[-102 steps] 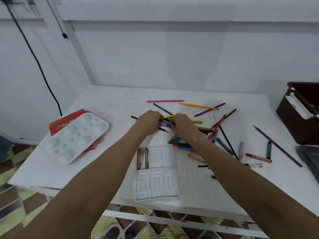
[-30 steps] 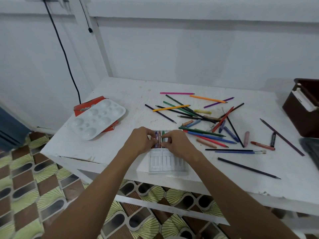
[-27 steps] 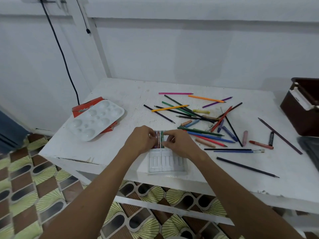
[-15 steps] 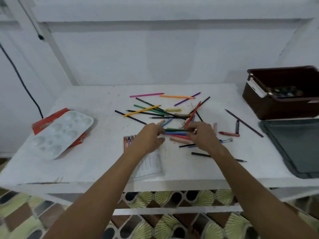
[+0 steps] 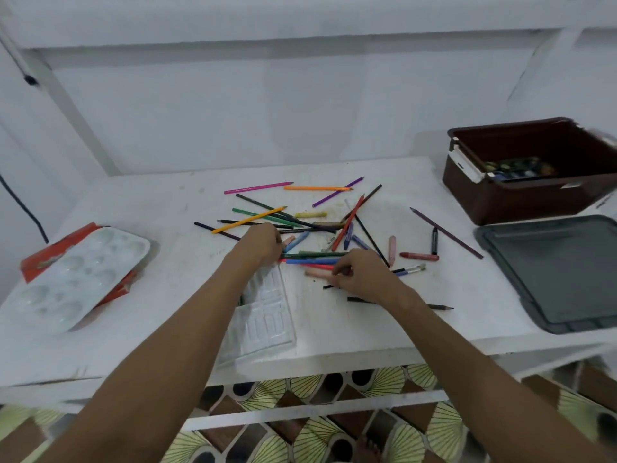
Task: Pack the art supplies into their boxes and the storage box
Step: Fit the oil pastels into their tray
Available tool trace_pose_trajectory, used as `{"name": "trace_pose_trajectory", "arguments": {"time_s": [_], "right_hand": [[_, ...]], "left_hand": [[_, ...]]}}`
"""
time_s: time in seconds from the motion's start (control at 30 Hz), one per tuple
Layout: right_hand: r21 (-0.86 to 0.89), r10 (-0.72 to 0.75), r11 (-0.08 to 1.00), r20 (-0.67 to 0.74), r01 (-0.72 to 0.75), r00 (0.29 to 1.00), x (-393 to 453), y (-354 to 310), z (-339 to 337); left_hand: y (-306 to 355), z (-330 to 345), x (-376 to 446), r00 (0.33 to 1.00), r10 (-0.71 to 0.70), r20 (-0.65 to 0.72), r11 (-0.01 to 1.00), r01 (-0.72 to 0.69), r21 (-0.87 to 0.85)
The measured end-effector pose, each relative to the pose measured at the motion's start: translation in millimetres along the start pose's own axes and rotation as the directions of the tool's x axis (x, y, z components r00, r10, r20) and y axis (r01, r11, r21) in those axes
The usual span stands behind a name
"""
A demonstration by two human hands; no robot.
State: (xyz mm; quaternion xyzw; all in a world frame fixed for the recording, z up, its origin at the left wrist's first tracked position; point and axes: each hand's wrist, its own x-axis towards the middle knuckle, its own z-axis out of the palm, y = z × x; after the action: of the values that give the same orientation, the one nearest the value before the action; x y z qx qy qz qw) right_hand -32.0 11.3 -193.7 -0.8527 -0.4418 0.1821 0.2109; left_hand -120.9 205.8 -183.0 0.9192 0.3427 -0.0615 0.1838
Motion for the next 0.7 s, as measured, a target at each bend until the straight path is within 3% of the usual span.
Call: {"name": "trace_pose_trajectory", "arguments": {"time_s": [0.3,0.47,0.57,0.7], "right_hand": [[-0.011,0.013,1.0,-0.02,-0.014,1.0,11,3,8],[0.057,-0.01,0.998,-0.078,0.014,0.997,9,8,4],[0.191,-0.02,0.981,-0.125,0.044,0.992,12,1,-4],[0.485,-0.047,0.867,-0.159,0.12,0.986,17,-27,-9]], "left_hand": [[1,3,2,1.0,-0.031,-0.001,0.99,0.03,-0.138],[0,-7,-11,0.976,0.03,-0.214,0.968,-0.082,-0.239],[-10,-18,-25,0.946,-0.048,-0.32,0.868,-0.119,-0.482],[-27,-37,-51,0.93,-0.183,-0.317,0.605,-0.148,-0.783]]}}
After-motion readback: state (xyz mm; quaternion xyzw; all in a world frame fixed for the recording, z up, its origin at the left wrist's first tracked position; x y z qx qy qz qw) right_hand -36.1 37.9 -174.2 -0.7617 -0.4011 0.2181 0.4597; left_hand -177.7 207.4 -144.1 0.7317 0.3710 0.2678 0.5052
